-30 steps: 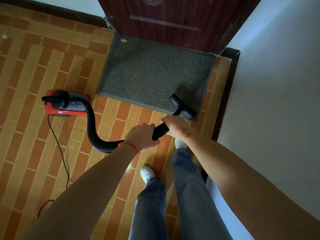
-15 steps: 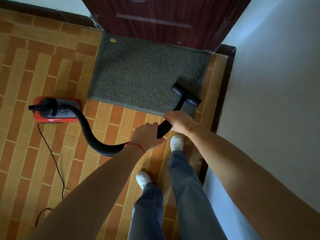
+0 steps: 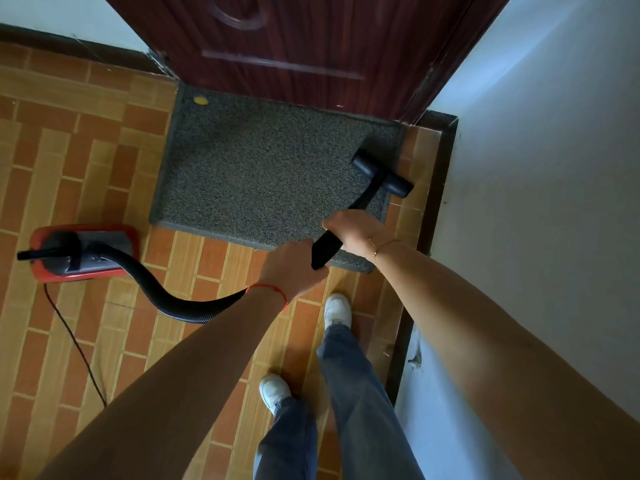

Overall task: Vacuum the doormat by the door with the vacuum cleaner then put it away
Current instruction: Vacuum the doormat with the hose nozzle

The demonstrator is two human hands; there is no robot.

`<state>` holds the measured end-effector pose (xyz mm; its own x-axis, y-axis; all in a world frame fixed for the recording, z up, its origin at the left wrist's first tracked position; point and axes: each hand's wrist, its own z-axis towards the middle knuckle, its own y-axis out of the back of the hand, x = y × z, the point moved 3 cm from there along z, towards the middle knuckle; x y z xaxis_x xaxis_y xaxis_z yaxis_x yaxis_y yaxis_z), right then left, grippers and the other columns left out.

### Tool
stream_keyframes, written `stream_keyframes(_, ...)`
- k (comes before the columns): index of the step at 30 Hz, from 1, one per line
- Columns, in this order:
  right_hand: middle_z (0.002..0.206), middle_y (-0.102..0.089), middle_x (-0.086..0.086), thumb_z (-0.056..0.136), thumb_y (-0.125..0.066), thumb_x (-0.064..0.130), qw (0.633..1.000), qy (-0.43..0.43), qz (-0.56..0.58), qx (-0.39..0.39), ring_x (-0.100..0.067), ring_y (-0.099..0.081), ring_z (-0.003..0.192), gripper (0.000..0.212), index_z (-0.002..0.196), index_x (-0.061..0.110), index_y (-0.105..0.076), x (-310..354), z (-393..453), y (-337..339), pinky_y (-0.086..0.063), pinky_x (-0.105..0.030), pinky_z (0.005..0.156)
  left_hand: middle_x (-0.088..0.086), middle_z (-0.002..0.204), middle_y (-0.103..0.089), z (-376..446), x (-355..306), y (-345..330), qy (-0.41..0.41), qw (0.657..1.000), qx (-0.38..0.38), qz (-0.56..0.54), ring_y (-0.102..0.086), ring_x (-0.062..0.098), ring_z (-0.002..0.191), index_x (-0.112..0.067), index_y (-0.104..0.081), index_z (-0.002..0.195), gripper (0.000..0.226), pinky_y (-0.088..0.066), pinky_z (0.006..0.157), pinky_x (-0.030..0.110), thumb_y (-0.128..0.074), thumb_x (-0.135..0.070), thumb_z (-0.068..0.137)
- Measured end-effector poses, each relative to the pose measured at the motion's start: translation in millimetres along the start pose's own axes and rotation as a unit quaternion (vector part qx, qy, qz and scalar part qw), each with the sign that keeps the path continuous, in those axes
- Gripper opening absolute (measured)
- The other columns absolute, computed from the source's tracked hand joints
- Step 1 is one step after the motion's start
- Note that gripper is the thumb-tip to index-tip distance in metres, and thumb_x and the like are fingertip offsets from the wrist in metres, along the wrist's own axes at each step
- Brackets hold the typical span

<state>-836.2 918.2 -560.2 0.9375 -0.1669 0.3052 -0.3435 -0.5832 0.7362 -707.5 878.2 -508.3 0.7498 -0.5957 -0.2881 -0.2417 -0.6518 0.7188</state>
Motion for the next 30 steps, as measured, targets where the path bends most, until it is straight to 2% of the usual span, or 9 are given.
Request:
stream_keyframes(7,0.107,-0.064,-0.006,0.091,-0.057,0.007,1.0,-0.008,-0.025,0.004,-0.024,-0.064,0.097,0.017,0.107,0.012,-0.056,-40.9,23.0,20.2,-0.049,-0.032,0.076,-0.002,0.073,-0.051,45.6,-12.7,13.5,-0.013,1.0,-0.005,-0.018,-0.058,0.024,0.071,-0.018,-0.048,0.091,0.022,-0.044,0.059,0.029,-0.059,-0.035,0.083)
stream_keyframes(10,0.106,-0.064,-0.007,0.091,-0.058,0.009,1.0,-0.005,-0.029,0.007,-0.024,-0.065,0.094,0.015,0.106,0.012,-0.056,-49.6,34.3,29.0,-0.048,-0.032,0.071,-0.001,0.077,-0.053,58.6,-13.2,20.8,-0.01,1.0,-0.007,-0.019,-0.059,0.023,0.073,-0.016,-0.052,0.098,0.027,-0.049,0.063,0.031,-0.06,-0.037,0.084)
stream_keyframes(14,0.108,-0.064,-0.007,0.09,-0.058,0.009,0.999,-0.012,-0.029,0.02,-0.026,-0.064,0.098,0.016,0.106,0.012,-0.057,-56.0,47.1,40.6,-0.049,-0.034,0.077,-0.002,0.075,-0.053,71.1,-11.3,29.8,0.001,0.999,-0.011,-0.035,-0.058,0.022,0.071,-0.015,-0.055,0.1,0.027,-0.05,0.062,0.03,-0.06,-0.035,0.083)
stream_keyframes(17,0.107,-0.063,-0.008,0.091,-0.056,0.01,0.999,-0.017,-0.023,0.023,-0.026,-0.064,0.095,0.014,0.105,0.011,-0.056,-56.3,49.9,47.3,-0.043,-0.032,0.069,-0.003,0.072,-0.052,73.5,-9.4,35.0,-0.001,0.999,-0.011,-0.045,-0.058,0.02,0.068,-0.015,-0.056,0.099,0.025,-0.049,0.059,0.029,-0.061,-0.034,0.083)
stream_keyframes(20,0.106,-0.063,-0.007,0.091,-0.056,0.009,1.0,-0.019,-0.021,0.01,-0.025,-0.064,0.095,0.011,0.102,0.012,-0.055,-49.1,49.2,50.3,-0.042,-0.03,0.068,-0.002,0.072,-0.054,69.2,-5.9,41.0,-0.009,0.999,-0.017,-0.042,-0.059,0.021,0.068,-0.016,-0.055,0.094,0.023,-0.05,0.058,0.029,-0.061,-0.035,0.082)
stream_keyframes(24,0.106,-0.062,-0.006,0.091,-0.056,0.007,1.0,-0.013,-0.02,0.002,-0.023,-0.064,0.097,0.013,0.102,0.012,-0.055,-25.7,48.6,50.7,-0.043,-0.029,0.068,-0.005,0.068,-0.045,52.8,8.5,44.3,-0.009,0.999,-0.018,-0.04,-0.053,0.02,0.067,-0.019,-0.045,0.085,0.022,-0.041,0.057,0.028,-0.06,-0.034,0.084)
stream_keyframes(30,0.101,-0.062,-0.005,0.09,-0.056,0.009,0.999,0.022,-0.022,0.011,-0.022,-0.063,0.091,0.01,0.089,0.016,-0.049,29.7,49.2,38.0,-0.042,-0.029,0.066,-0.006,0.065,-0.047,12.2,49.5,32.3,0.031,0.998,-0.014,-0.062,-0.051,0.016,0.059,-0.018,-0.05,0.086,0.018,-0.039,0.051,0.025,-0.06,-0.032,0.081)
